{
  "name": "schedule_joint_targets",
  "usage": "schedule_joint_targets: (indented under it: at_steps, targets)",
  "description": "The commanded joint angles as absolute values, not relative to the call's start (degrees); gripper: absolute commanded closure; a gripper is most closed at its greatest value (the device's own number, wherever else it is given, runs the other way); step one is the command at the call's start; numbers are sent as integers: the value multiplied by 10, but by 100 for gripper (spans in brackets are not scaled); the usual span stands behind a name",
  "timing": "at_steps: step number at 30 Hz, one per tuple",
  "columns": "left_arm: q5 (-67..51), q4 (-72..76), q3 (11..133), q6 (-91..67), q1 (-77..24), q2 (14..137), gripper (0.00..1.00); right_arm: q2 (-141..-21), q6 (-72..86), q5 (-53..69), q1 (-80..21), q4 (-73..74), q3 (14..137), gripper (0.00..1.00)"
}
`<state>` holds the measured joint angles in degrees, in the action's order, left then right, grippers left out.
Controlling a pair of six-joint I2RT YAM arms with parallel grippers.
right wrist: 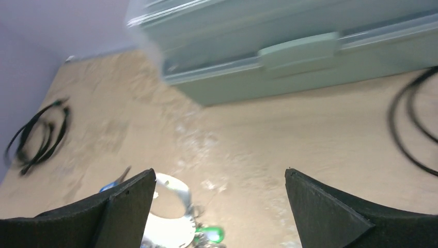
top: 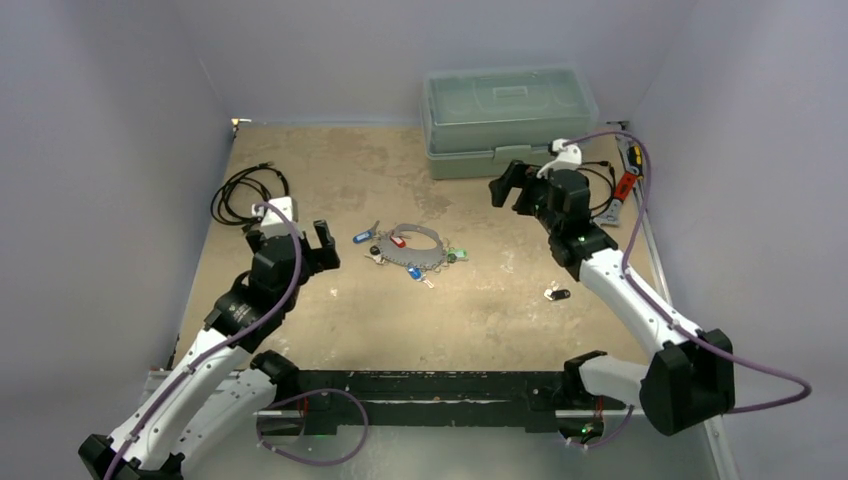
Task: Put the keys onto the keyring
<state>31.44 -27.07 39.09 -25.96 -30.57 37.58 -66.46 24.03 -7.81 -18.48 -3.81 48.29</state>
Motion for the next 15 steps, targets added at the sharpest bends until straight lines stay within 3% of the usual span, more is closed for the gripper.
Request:
schedule_joint_targets:
  at_steps: [1,5,15]
  targets:
    - [256,-253,396,-223,-308,367,2,-724,234,107,-192,-47,549,2]
    - [243,-255,391,-212,-308,363,5,-811,218,143,-211,-61,581,4]
    - [181,-236,392,-192,-307,390,10,-997,90,271,-220,19,682,22]
